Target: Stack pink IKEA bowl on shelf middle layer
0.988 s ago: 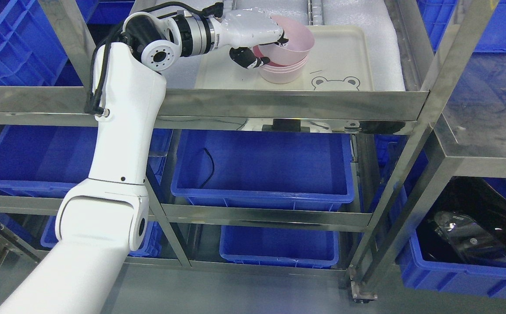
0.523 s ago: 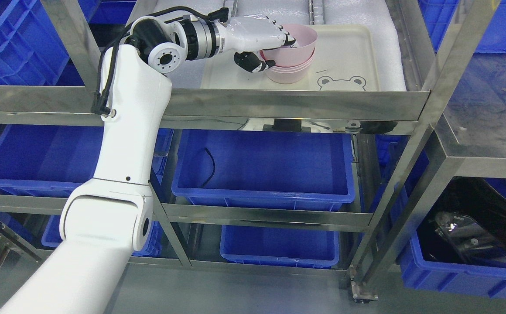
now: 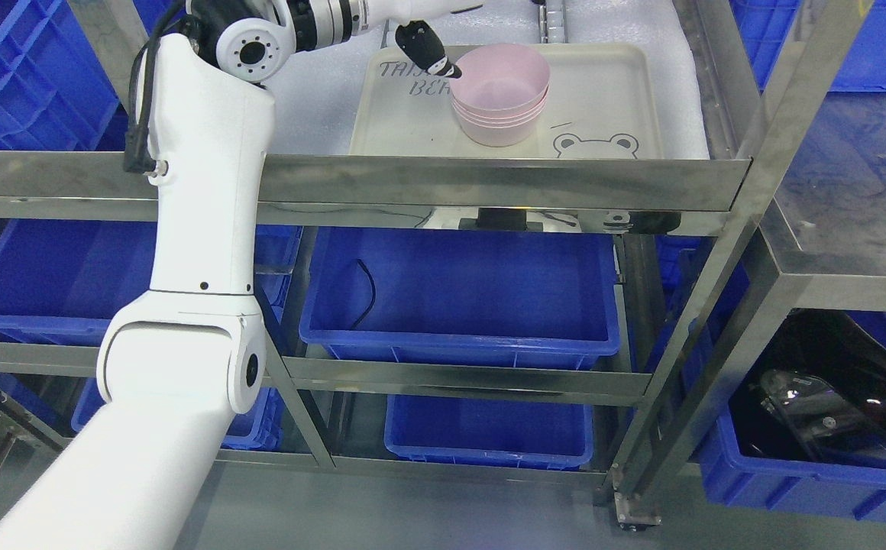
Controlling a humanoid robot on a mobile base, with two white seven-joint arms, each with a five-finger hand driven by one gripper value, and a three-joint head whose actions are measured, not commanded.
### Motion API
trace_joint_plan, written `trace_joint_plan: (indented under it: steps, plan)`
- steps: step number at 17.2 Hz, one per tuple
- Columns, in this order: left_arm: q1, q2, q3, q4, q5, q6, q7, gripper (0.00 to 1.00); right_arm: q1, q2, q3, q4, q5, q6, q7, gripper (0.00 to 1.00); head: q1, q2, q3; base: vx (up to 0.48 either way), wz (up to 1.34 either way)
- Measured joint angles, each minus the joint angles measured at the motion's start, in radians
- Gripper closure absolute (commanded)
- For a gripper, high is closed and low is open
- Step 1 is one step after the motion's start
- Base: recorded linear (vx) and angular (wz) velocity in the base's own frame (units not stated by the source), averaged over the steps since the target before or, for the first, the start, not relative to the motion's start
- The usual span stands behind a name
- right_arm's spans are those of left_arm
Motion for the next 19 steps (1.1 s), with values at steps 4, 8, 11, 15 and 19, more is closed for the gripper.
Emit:
trace_joint_plan:
  steps: [4,8,11,15,19]
  plan:
    - [0.044,-0.002,-0.029,-0.017,0.288,0.085,0.044,0.04,0.0,0.0,0.0,0.0,0.0,0.0,0.0,0.0,0.0,0.0,0.0,0.0,0.0]
    - [0.161,-0.003,-0.134,-0.079,0.471,0.11,0.176,0.01,0.0,0.0,0.0,0.0,0.0,0.0,0.0,0.0,0.0,0.0,0.0,0.0,0.0]
    - [0.286,-0.003,-0.244,-0.144,0.54,0.091,0.268,0.01,0.0,0.0,0.0,0.0,0.0,0.0,0.0,0.0,0.0,0.0,0.0,0.0,0.0]
    - [0.441,-0.004,-0.363,-0.205,0.575,0.033,0.297,0.01,0.0,0.0,0.0,0.0,0.0,0.0,0.0,0.0,0.0,0.0,0.0,0.0,0.0]
    - [0.62,-0.004,-0.457,-0.255,0.583,-0.027,0.304,0.01,0.0,0.0,0.0,0.0,0.0,0.0,0.0,0.0,0.0,0.0,0.0,0.0,0.0]
